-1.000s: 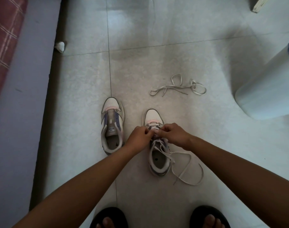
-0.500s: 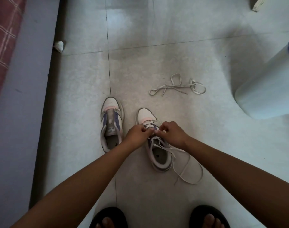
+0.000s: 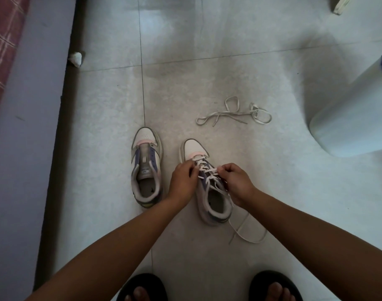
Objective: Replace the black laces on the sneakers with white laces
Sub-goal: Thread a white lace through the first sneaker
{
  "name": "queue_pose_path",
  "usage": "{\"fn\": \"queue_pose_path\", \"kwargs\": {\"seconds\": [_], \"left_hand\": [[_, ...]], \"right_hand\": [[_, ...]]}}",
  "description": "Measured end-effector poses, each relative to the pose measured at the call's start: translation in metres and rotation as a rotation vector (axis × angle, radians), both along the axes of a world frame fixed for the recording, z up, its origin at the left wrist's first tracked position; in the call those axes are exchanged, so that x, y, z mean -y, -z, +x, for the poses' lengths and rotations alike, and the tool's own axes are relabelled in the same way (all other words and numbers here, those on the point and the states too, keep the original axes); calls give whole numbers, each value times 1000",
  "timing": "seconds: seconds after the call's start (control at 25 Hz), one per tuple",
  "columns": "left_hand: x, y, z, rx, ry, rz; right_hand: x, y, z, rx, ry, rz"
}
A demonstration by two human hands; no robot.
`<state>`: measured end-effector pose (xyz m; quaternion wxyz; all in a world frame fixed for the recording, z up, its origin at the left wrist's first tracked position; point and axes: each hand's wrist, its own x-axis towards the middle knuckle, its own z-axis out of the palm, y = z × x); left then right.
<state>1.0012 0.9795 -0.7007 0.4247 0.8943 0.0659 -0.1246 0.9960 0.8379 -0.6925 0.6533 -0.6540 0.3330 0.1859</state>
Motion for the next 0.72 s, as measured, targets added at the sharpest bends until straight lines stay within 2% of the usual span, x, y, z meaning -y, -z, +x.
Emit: {"fn": "queue_pose_path", "kwargs": {"seconds": [0.08, 0.16, 0.28, 0.36, 0.56, 0.72], "left_hand": [[-3, -2, 3, -70, -62, -30], [-12, -9, 2, -69, -63, 8], [-18, -19, -9, 104, 294, 223], [-12, -22, -17, 77, 437, 293], [1, -27, -2, -108, 351, 194], [1, -31, 9, -181, 350, 182]], "right_hand": [[0, -5, -1, 84, -220, -224], [1, -12, -4, 155, -364, -327], [1, -21, -8, 334, -569, -521], [0, -25, -8, 390, -753, -629], [-9, -33, 4, 289, -1043, -840], [-13, -36, 7, 217, -1074, -867]]}}
